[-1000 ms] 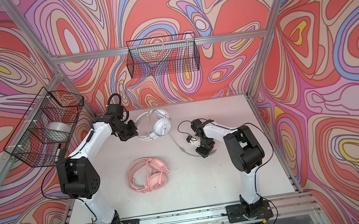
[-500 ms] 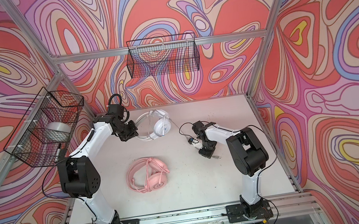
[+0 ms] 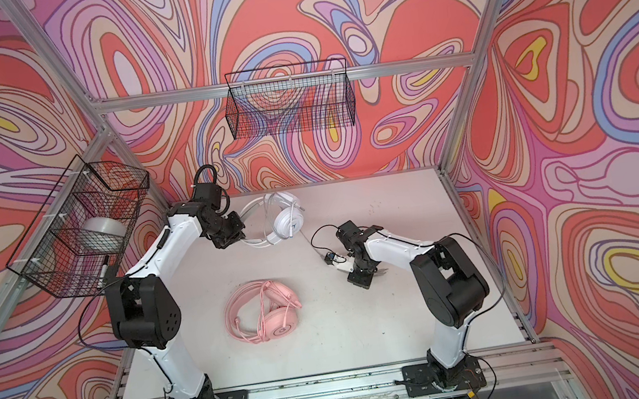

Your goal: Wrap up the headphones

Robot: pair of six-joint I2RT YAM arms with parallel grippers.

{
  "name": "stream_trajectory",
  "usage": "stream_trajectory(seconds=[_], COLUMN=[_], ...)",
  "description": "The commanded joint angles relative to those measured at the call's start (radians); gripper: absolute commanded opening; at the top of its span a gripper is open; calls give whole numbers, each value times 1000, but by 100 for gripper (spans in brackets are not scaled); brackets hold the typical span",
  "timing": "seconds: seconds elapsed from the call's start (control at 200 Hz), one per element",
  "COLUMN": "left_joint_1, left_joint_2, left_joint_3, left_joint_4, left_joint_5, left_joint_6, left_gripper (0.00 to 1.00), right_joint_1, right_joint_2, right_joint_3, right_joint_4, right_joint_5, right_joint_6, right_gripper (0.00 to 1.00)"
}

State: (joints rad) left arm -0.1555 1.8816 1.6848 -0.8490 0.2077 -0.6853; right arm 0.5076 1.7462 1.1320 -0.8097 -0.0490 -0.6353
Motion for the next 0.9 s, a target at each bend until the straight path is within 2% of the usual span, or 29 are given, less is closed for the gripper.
stream_trajectory(seconds=[0.0,0.08,0.185,0.27,0.336,0.481,0.606,0.746,0.897], left_joint_1=[-20,-27,-33,-33,-35,-35,-35,-35,-35], left_joint_2=[19,36,45,48,50,50,50,48,48], left_joint_3=[65,83,84,82,82,81,82,81,84], left_joint_4=[6,-1,2,1,-2,-8,-11,-15,-19], left_joint_5=[-21,-22,-23,-22,-23,-24,-22,-25,-28], left_joint_6=[-33,-32,-28,-24,-19,-10,-6,0,5], left_gripper=[0,0,0,0,0,0,0,0,0], right_joint_1=[23,31,28,-3,-45,-102,-129,-170,-191], right_joint_2=[-50,-68,-70,-72,-66,-42,-9,19,105], right_joint_3=[12,15,17,10,23,34,19,42,67], right_joint_4=[-32,-44,-63,-57,-51,-7,64,103,103], right_joint_5=[-62,-62,-5,16,3,51,107,47,61], right_joint_6=[-25,-27,-12,-12,-6,-67,-175,-239,-306], right_gripper=[0,0,0,0,19,36,42,46,48])
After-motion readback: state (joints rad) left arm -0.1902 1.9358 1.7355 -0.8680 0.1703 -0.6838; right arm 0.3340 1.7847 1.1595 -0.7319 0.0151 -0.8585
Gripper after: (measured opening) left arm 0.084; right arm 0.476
